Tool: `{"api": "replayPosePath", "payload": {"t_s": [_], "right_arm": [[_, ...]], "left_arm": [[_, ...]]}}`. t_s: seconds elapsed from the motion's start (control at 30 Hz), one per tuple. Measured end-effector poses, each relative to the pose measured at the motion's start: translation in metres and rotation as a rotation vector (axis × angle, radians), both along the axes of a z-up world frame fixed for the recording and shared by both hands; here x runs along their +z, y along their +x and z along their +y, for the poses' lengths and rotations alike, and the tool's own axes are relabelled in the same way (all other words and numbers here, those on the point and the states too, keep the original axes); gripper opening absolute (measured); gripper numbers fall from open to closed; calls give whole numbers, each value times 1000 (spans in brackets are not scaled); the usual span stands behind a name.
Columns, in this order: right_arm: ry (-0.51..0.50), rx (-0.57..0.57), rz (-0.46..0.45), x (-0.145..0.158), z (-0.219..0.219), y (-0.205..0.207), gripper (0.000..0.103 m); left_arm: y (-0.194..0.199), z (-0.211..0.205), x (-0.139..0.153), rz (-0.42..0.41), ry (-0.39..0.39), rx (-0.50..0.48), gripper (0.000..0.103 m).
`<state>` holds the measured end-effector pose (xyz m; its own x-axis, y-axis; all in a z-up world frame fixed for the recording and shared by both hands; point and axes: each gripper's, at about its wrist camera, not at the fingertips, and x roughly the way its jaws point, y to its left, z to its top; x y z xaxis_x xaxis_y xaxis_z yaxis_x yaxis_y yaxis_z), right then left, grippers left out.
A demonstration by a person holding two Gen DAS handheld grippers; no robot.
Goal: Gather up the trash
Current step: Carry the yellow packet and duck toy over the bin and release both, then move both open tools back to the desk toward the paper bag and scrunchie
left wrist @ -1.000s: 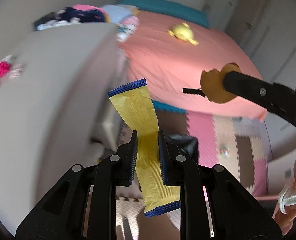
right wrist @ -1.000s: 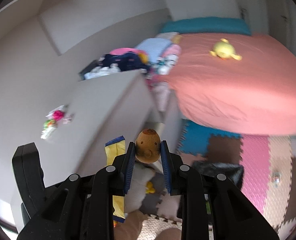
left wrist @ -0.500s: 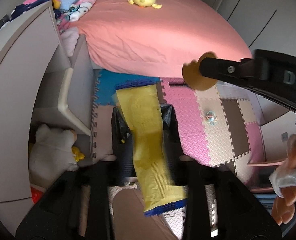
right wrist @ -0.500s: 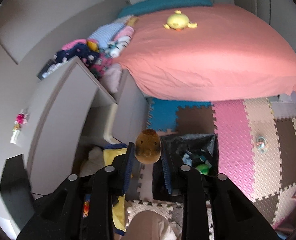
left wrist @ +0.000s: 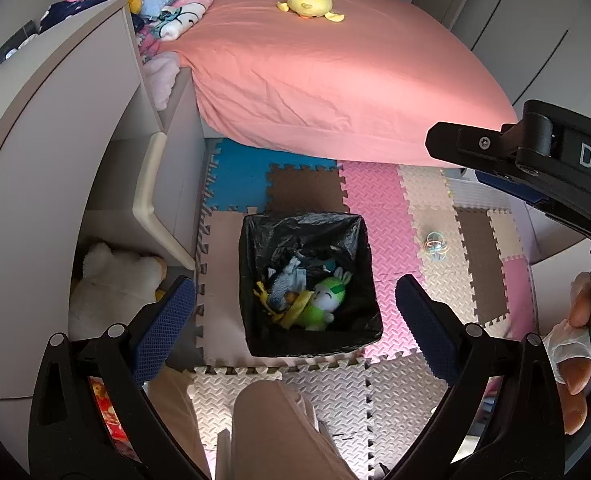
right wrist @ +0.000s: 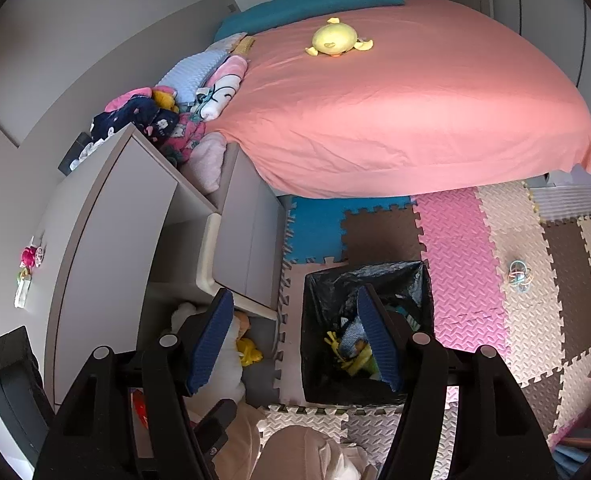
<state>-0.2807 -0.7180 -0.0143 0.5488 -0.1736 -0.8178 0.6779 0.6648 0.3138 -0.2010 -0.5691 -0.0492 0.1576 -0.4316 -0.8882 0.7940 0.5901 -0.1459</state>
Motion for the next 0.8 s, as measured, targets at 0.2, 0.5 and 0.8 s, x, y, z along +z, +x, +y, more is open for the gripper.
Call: {"api": "replayPosePath", "payload": {"t_s": [0.2,0.5,0.8], "right_arm": [[-1,10,-5,6,3,2,65],[-33,43,-31,33,15,13,65],[-73,150,-72,66,57,66,67]], "left_arm": [[1,4,4,5,-17,-1,97],[10,12,30,-33,-62,-2,97],[57,54,67,-100,-96,98,97]]}}
